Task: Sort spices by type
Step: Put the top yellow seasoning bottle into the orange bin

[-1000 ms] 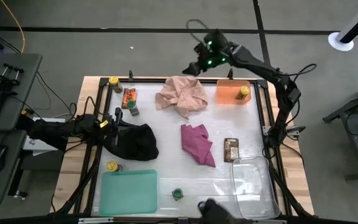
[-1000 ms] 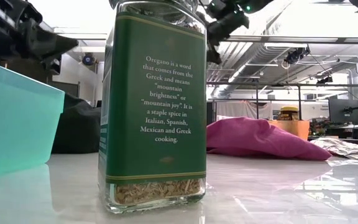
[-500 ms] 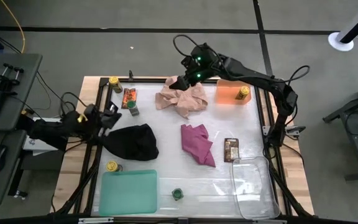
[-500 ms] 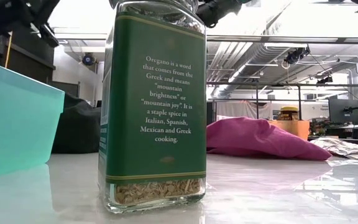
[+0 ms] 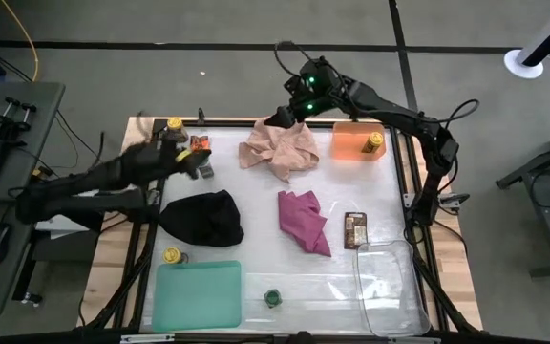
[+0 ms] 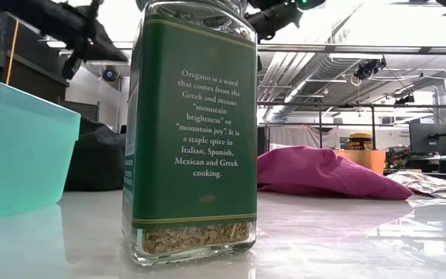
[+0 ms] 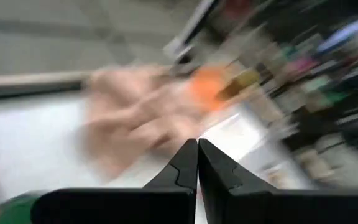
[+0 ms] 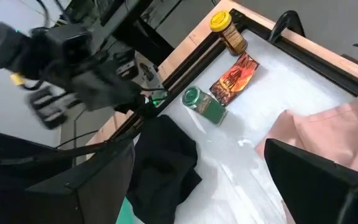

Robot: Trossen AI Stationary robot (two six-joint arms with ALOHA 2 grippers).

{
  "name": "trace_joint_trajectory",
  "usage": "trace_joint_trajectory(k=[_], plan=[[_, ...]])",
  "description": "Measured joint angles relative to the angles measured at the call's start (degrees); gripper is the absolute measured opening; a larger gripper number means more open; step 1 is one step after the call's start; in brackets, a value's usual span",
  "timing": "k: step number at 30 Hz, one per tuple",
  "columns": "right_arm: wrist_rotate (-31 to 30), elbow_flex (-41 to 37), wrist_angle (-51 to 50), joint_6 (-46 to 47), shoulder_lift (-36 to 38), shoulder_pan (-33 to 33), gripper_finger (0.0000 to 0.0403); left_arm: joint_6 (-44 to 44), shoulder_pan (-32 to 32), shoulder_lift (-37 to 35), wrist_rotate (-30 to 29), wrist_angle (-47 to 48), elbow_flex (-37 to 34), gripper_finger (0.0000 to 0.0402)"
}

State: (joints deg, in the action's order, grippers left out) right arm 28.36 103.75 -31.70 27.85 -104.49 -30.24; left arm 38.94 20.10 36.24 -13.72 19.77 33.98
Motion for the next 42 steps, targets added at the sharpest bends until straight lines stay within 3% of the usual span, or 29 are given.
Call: trace_joint_trajectory(k=[5,11,15,18,20,23,25,30,37,42], plan=[[6.4,0.0,0.0,-3.0,1.1,-1.4,0.0355,-4.5,13.8,16.1,8.2,15.0,12.4,0.0],[8.5,0.0,-3.1,-6.7,5.9,-1.4,0.0354,-9.2,22.5,28.0,3.9,16.3,21.3,0.0],[2.1,0.0,-11.8,-10.4,10.2,-0.5,0.0322,-8.4,25.7,31.4,0.5,17.3,22.0,0.0],[-7.9,0.0,-20.3,-14.7,13.1,0.5,0.0257,-6.2,26.2,32.3,-7.0,21.7,22.1,0.0],[-13.6,0.0,-24.2,-16.4,14.4,1.1,0.0187,-3.8,25.7,32.7,-15.5,25.3,22.1,0.0],[-16.3,0.0,-26.7,-17.7,15.5,1.4,0.0055,0.4,24.3,33.2,-25.6,27.0,22.1,0.0],[-16.3,0.0,-26.7,-17.7,15.7,1.3,0.0019,2.1,23.5,33.8,-30.4,26.7,22.1,0.0],[-16.0,0.0,-26.8,-16.4,15.4,0.9,0.001,4.9,22.6,37.5,-38.9,25.7,20.9,0.0],[-14.9,0.0,-27.8,-16.3,15.3,0.9,0.0003,15.1,25.3,40.4,-39.5,22.2,13.5,0.0],[-14.8,0.0,-28.2,-15.9,15.3,1.0,0.0002,15.8,26.9,40.4,-40.3,18.8,11.6,0.0]])
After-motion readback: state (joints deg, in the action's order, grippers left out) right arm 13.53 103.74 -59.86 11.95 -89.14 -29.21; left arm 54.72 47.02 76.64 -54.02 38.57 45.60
